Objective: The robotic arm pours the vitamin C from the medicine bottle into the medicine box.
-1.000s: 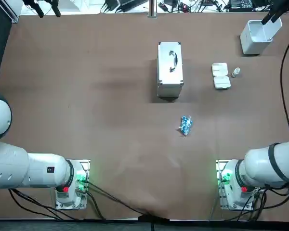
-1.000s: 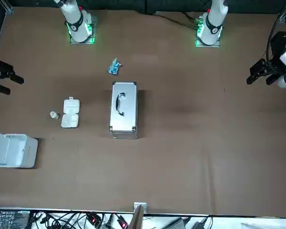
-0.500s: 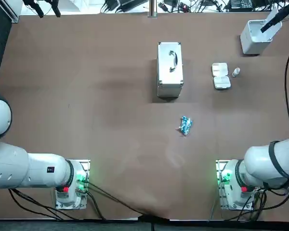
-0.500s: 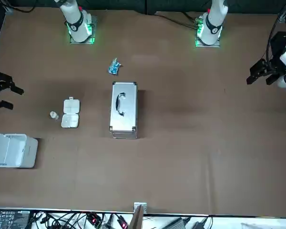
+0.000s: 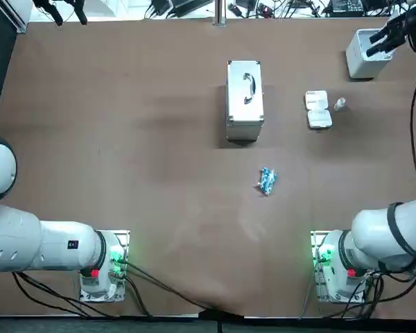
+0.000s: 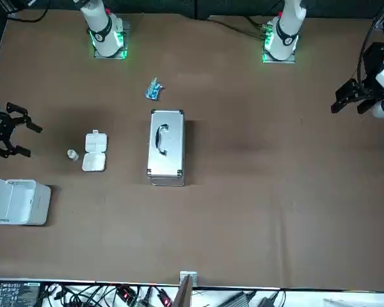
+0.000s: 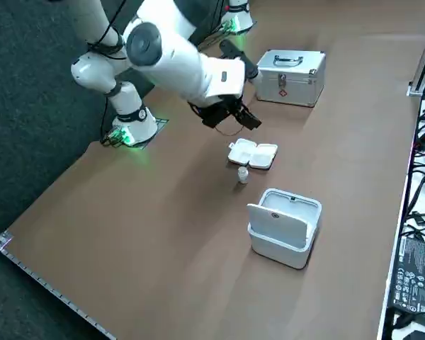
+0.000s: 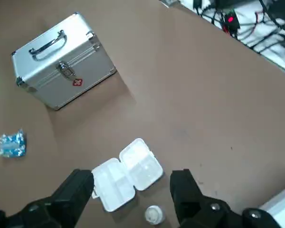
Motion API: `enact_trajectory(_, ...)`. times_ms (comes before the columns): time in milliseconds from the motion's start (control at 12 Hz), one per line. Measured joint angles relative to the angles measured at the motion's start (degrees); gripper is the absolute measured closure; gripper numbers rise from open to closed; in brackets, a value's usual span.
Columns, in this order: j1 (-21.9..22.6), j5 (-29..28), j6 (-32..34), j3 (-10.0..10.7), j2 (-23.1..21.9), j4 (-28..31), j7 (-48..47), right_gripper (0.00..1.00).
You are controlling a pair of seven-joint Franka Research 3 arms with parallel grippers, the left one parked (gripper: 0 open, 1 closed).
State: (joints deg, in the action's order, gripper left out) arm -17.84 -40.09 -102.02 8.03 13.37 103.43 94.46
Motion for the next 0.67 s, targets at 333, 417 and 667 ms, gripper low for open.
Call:
enact_trajectory(333,-3.9,-5.5,2.1,0.0,4.0,0.9,12.7,0.0)
enact_trajectory(417,-4.9,-6.2,2.6,0.0,5.3,1.0,14.9,0.0)
enact_trajectory(667,-6.8,-8.0,3.7,0.0,9.0,1.1,21.8,0.0)
